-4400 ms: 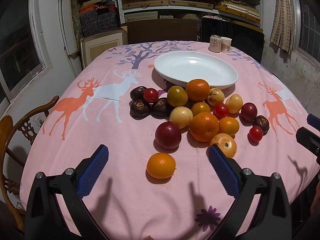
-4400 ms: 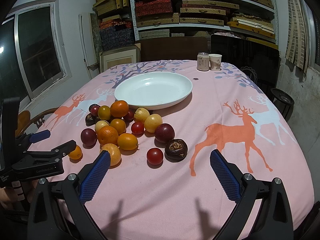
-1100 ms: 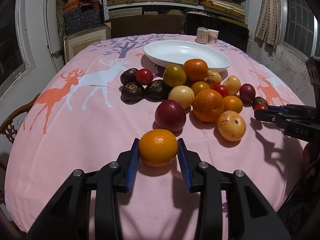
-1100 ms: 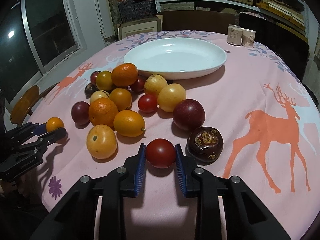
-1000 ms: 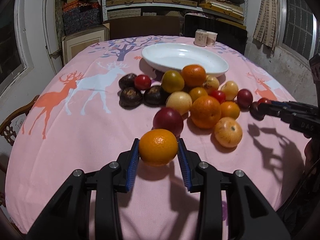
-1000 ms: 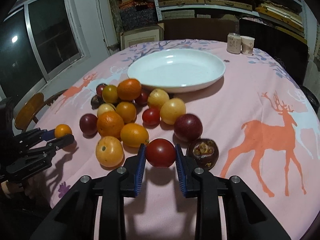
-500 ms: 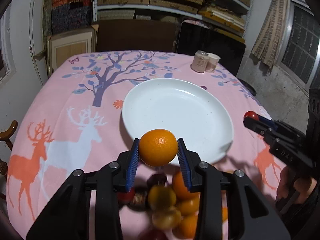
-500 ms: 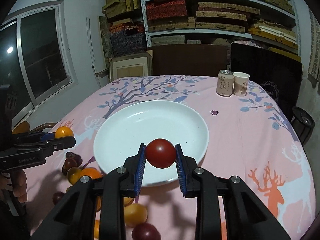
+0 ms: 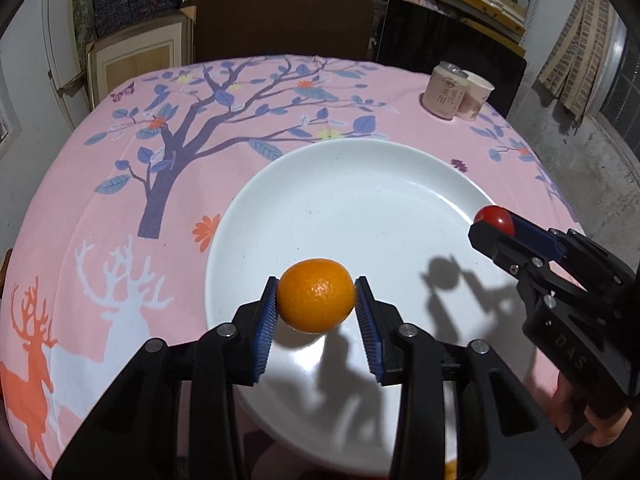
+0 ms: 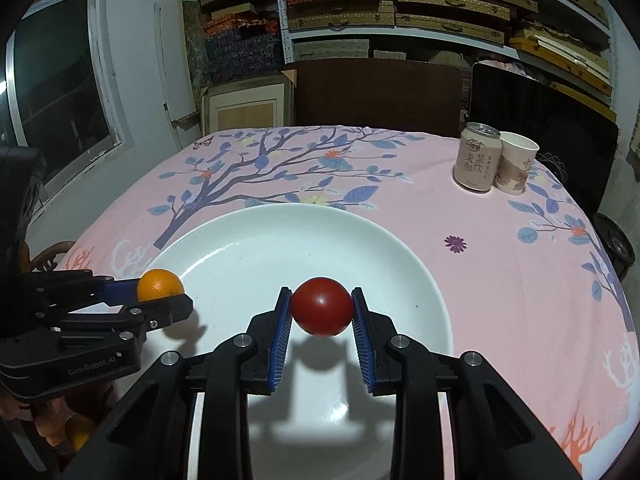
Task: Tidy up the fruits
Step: 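Carry the orange and tomato onto the white plate and open both tools, then grasp a dark red plum with the left tool while the right tool grasps a brown mangosteen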
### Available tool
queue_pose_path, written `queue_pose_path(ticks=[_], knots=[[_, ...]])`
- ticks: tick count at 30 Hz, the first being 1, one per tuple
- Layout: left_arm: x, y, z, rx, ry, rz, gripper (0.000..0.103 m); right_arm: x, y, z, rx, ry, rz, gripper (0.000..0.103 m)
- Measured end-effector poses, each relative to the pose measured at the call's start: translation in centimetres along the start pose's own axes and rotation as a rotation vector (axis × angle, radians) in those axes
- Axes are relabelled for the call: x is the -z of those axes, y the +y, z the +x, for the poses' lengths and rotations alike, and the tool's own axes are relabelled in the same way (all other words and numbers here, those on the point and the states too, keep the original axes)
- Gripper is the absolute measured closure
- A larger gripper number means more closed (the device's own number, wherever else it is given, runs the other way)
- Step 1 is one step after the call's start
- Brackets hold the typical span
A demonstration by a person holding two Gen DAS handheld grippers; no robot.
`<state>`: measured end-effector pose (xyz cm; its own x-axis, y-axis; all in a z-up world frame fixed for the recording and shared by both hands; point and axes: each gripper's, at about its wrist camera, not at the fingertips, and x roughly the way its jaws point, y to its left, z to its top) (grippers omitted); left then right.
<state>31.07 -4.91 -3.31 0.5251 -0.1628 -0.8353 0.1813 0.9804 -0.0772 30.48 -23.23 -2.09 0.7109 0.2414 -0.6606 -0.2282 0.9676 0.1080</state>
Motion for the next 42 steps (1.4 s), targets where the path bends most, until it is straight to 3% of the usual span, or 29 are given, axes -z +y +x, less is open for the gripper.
queue_pose_path(ticks=[1,3,11,14,20,26,31,32,34,35,39,42], knots=[[-0.3,0.4,0.1,-0.003,0.000,-0.021,0.048,-0.2,0.1,0.2,-0.003,0.000,-0.012,0.056],[-0.6,1.0,-0.6,-0.012,-0.026,-0.043,0.041,-0.4,0.6,-0.1,0.035,-0.031,-0.041,0.045],[2.5,2.2,-6.7,0.040,-0.106,-0.066,0.040,1.6,-0.1,-6.1,0.020,-0.100,-0.003,0.044],[6.0,2.5,-10.3,0.069,-0.142,-0.043,0.033,3.8,-0.1,-9.1,0.033,-0.102,-0.002,0.041],[15.0,2.1,-15.1,0.047,-0.168,0.091,0.032,10.6,0.1,-13.9,0.061,-0.099,0.000,0.038],[22.3,1.3,-14.1,-0.005,-0.086,0.190,0.032,16.3,0.0,-15.6,0.024,-0.059,0.066,0.038],[22.7,1.0,-11.7,-0.019,-0.042,0.190,0.032,17.7,-0.1,-16.0,0.032,-0.047,0.086,0.038],[22.6,0.8,-11.3,-0.020,-0.038,0.195,0.033,17.7,-0.1,-16.1,0.041,-0.050,0.080,0.038],[22.3,0.5,-10.4,-0.017,-0.026,0.203,0.061,18.1,-0.2,-16.3,0.044,-0.049,0.080,0.038],[22.4,0.5,-10.7,-0.012,-0.059,0.196,0.064,18.2,-0.3,-16.4,0.043,-0.049,0.083,0.038],[22.8,0.7,-12.0,0.013,-0.154,0.184,0.064,19.0,-0.8,-16.1,0.005,-0.011,0.087,0.038],[22.8,1.0,-12.2,0.021,-0.164,0.166,0.064,19.0,-0.3,-15.8,-0.014,0.007,0.063,0.038]])
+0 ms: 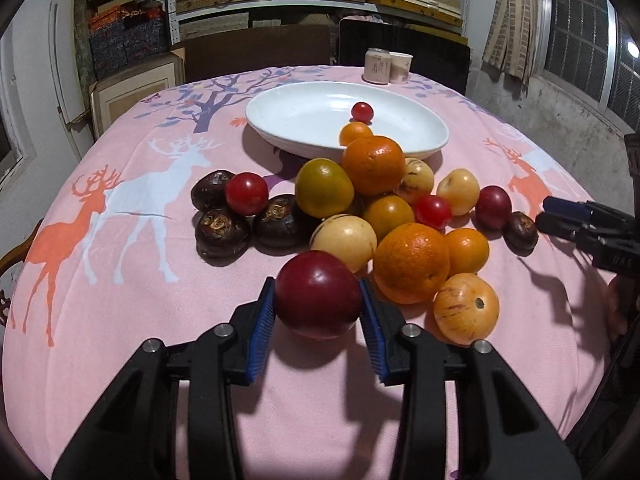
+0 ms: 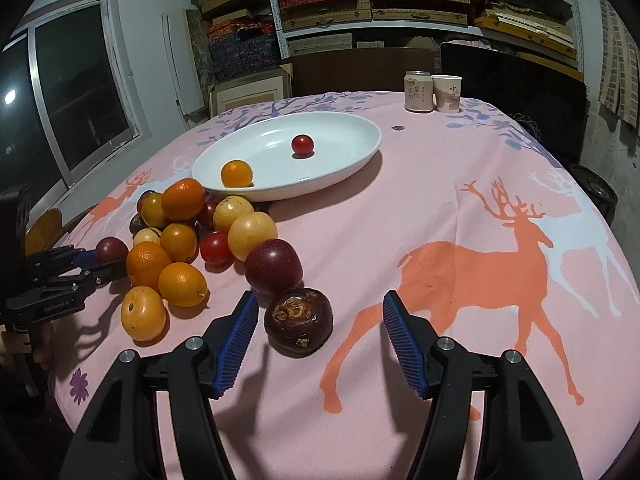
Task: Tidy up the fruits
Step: 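Grasp a dark red plum with the left tool while the right tool grasps a brown mangosteen, then lower the plum and mangosteen onto the white plate and open both tools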
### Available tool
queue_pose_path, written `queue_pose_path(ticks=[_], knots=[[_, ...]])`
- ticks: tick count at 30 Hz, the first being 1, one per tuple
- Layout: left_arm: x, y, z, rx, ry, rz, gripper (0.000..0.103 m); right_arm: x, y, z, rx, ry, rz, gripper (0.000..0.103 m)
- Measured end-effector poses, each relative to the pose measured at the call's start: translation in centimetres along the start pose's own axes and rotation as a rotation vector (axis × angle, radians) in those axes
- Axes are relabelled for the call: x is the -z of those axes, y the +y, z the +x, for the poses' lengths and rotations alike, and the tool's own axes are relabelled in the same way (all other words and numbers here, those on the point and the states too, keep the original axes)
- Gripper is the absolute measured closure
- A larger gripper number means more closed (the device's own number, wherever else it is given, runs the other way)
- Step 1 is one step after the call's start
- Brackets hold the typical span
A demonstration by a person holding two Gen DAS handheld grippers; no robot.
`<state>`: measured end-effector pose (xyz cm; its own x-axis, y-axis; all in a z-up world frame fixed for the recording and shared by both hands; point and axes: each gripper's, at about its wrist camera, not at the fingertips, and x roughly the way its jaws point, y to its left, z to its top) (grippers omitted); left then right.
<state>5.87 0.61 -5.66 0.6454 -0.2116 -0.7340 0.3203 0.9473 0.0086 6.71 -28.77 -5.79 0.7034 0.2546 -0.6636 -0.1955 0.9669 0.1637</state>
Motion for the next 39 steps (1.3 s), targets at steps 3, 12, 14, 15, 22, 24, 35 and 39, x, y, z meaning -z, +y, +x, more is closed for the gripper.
queue_pose_path(ticks=[3,12,14,15,22,24,35,39], knots=[[-0.1,0.4,0.1,0.004,0.005,-0.024,0.064,0.0,1.6,0.4,0.010,0.026,-0.082,0.038],[-0.1,0.5,0.3,0.011,0.006,-0.032,0.064,-0.7,2.7,3.2,0.039,0.148,-0.126,0.061],[-0.1,0.5,0.3,0.013,0.006,-0.033,0.064,-0.7,2.6,3.1,0.027,0.146,-0.124,0.061],[-0.1,0.5,0.3,0.011,0.006,-0.032,0.064,-0.7,2.6,3.0,0.024,0.144,-0.124,0.062],[0.0,0.6,0.3,0.011,0.004,-0.038,0.064,-0.6,2.1,2.3,0.017,0.110,-0.095,0.062],[0.0,0.6,0.3,0.011,0.004,-0.039,0.064,-0.6,2.1,2.2,0.020,0.103,-0.091,0.062],[0.0,0.6,0.3,0.006,0.004,-0.041,0.064,-0.5,1.6,1.7,0.003,0.080,-0.059,0.062],[0.0,0.6,0.1,0.002,0.001,-0.042,0.064,-0.6,1.3,1.5,-0.001,0.070,-0.046,0.062]])
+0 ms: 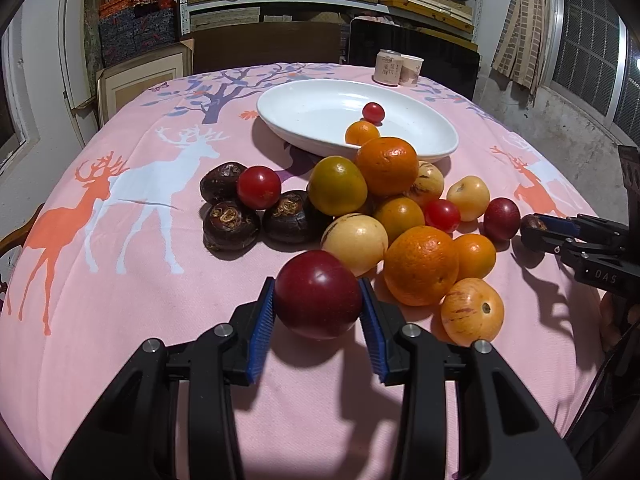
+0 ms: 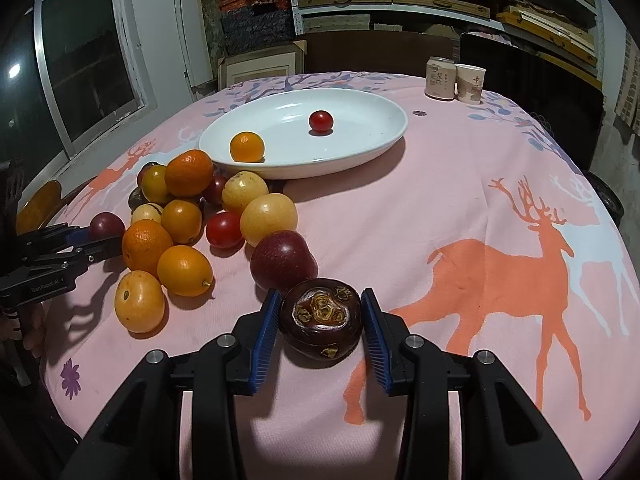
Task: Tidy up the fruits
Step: 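Lower the plum and mangosteen onto the white plate and open both tools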
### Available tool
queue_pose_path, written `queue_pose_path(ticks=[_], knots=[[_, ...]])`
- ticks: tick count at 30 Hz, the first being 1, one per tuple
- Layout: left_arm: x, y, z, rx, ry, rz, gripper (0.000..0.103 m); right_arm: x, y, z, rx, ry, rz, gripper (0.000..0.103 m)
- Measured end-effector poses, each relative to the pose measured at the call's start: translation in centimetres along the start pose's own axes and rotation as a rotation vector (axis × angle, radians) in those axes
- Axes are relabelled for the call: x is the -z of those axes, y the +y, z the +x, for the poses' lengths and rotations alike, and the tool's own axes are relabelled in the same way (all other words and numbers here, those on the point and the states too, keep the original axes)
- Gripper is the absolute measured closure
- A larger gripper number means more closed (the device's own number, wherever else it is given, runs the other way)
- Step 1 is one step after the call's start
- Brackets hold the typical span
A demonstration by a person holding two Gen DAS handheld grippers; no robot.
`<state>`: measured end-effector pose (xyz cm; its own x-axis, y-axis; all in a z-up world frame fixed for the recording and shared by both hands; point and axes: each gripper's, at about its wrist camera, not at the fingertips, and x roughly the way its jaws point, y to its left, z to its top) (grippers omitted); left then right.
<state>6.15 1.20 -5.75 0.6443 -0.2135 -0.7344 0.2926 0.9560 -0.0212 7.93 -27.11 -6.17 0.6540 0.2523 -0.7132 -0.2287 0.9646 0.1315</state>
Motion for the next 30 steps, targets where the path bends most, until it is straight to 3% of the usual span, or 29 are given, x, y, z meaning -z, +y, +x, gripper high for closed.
queue_pose_path(ticks=[6,10,14,19,26,27,28,30], knots=[[-3.3,0.1,-1.3,0.057,-0.014,0.001,0.063,-2.7,-0.5,-2.2,-0.031,-0.084,0.006,0.062],[-8.3,-0.4,-1.6,0.067,-0.055,0.028,0.063,-6.7,-0.7,-3.3,-0.026,-0.171,-0.016,0.062],[-13.8,-0.7,1.3,0.074,-0.042,0.029,0.063,-11.3,-0.8,-2.0,-0.041,-0.218,-0.029,0.062],[-18.3,0.1,8.5,0.059,0.071,-0.029,0.063,-14.7,-1.8,3.8,-0.040,-0.149,-0.003,0.061],[-19.6,1.5,15.4,0.052,0.206,-0.110,0.063,-15.6,-1.8,10.0,-0.033,-0.068,-0.002,0.060],[-19.6,1.7,15.8,0.053,0.218,-0.125,0.062,-15.7,-1.7,10.2,-0.037,-0.076,-0.005,0.053],[-19.7,1.8,15.8,0.051,0.215,-0.136,0.055,-15.7,-1.7,10.1,-0.037,-0.088,-0.008,0.047],[-19.6,2.2,14.8,0.033,0.170,-0.144,0.041,-15.4,-1.5,9.2,-0.040,-0.116,-0.011,0.047]])
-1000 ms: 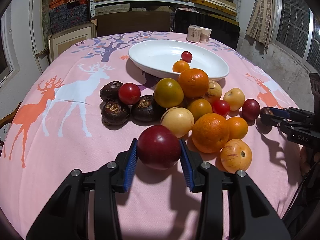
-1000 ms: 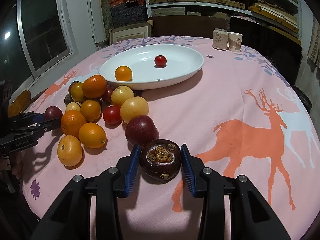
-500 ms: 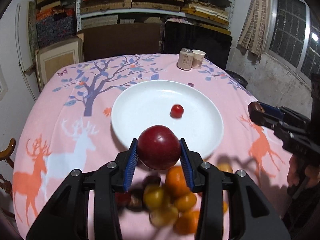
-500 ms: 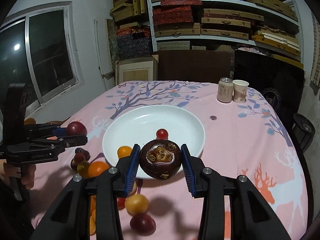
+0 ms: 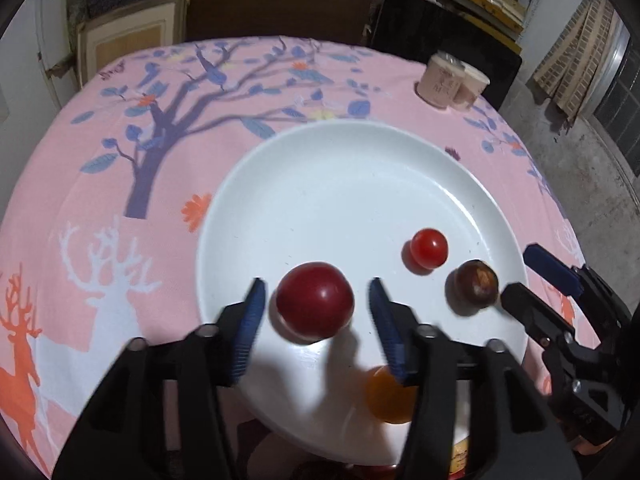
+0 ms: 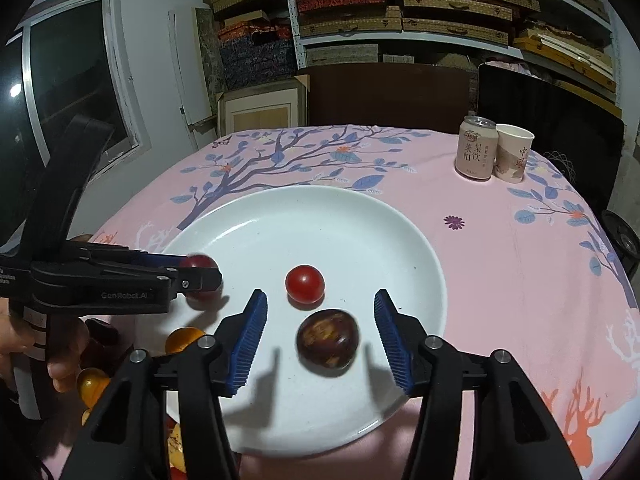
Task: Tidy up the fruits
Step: 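Lower the plum and mangosteen onto the white plate and open both tools, then grasp a dark mangosteen with the left tool while the right tool grasps a red plum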
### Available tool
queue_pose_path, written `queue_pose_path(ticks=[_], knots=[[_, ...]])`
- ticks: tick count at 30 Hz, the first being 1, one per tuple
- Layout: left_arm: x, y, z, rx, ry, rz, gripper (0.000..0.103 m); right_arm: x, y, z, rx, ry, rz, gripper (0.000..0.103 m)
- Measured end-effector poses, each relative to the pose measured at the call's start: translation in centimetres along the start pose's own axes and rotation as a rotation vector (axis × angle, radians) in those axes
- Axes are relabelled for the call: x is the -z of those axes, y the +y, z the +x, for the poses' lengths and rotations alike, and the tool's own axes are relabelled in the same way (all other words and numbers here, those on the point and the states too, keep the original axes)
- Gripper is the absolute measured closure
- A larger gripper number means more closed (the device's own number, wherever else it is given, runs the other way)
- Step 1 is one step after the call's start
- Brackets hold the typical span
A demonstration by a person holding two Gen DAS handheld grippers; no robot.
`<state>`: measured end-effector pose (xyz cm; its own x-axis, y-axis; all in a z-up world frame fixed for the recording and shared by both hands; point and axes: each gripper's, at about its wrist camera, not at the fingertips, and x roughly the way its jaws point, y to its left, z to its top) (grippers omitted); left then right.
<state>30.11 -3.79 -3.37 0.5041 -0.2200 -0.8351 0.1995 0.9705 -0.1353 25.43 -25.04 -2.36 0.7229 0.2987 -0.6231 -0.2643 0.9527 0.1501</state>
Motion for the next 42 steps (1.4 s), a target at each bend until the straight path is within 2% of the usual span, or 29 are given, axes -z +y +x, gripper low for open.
queue_pose_path(ticks=[1,5,7,12,16,20,24,30,32,34,36,39,42], knots=[[0.1,0.1,-0.7,-0.001,-0.022,-0.001,0.037,0.0,0.1,-0.4,-0.001,-0.007,-0.001,0.047],[1.3,0.5,-5.0,0.043,-0.088,-0.009,0.037,0.5,0.1,-2.6,-0.004,-0.027,0.012,0.047],[3.0,0.7,-7.7,0.043,-0.123,0.014,0.032,1.3,0.3,-3.9,0.001,-0.030,0.007,0.047],[9.0,2.4,-12.7,0.007,-0.170,0.054,0.031,4.7,0.7,-7.4,-0.002,-0.012,0.013,0.047],[14.0,3.6,-13.6,-0.053,-0.160,0.100,0.031,7.9,0.8,-9.6,-0.023,0.008,0.044,0.046],[17.3,4.0,-11.7,-0.141,-0.120,0.154,0.031,10.6,0.7,-10.7,-0.043,0.029,0.095,0.046],[17.5,4.3,-9.4,-0.170,-0.096,0.175,0.031,11.9,0.9,-10.8,-0.045,0.048,0.111,0.046],[14.9,5.7,-6.5,-0.159,-0.040,0.155,0.041,12.4,0.8,-11.0,-0.033,0.048,0.123,0.046],[14.8,5.9,-6.5,-0.133,-0.046,0.157,0.045,12.4,0.8,-11.0,-0.031,0.047,0.126,0.046],[15.0,5.3,-6.7,-0.111,-0.054,0.186,0.062,12.5,0.7,-11.0,-0.031,0.047,0.129,0.046],[15.5,4.6,-7.1,-0.127,-0.069,0.215,0.062,12.5,0.5,-10.9,-0.033,0.051,0.131,0.046],[16.0,4.4,-8.6,-0.061,-0.104,0.198,0.062,12.6,0.6,-10.5,-0.039,0.062,0.128,0.046],[17.1,3.5,-10.6,-0.040,-0.135,0.191,0.062,12.5,1.0,-10.4,-0.051,0.075,0.104,0.046]])
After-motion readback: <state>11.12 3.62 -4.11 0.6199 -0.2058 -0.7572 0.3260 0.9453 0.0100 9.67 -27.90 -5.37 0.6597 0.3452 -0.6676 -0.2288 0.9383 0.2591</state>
